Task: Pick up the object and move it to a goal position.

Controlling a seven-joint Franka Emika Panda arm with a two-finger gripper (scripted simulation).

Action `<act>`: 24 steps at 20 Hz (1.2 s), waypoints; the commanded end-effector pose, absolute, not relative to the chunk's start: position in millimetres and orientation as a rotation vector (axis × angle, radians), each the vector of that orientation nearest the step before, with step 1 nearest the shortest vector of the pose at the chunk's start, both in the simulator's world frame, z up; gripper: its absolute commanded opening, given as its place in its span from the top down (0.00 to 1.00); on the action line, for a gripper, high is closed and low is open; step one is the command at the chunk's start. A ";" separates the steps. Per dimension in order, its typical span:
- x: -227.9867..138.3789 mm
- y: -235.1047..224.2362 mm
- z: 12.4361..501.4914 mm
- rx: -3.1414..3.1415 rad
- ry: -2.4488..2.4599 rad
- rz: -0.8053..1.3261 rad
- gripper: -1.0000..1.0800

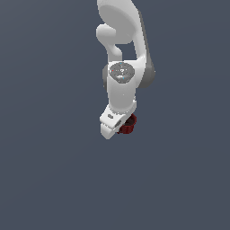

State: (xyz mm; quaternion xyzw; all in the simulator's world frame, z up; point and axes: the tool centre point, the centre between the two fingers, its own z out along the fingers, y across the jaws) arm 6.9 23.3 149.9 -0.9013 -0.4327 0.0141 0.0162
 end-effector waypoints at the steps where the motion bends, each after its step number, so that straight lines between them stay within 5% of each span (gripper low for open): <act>1: 21.1 17.8 167.6 -2.803 -1.346 0.040 1.00; 24: 110.1 -15.8 264.7 -2.804 -1.347 0.043 1.00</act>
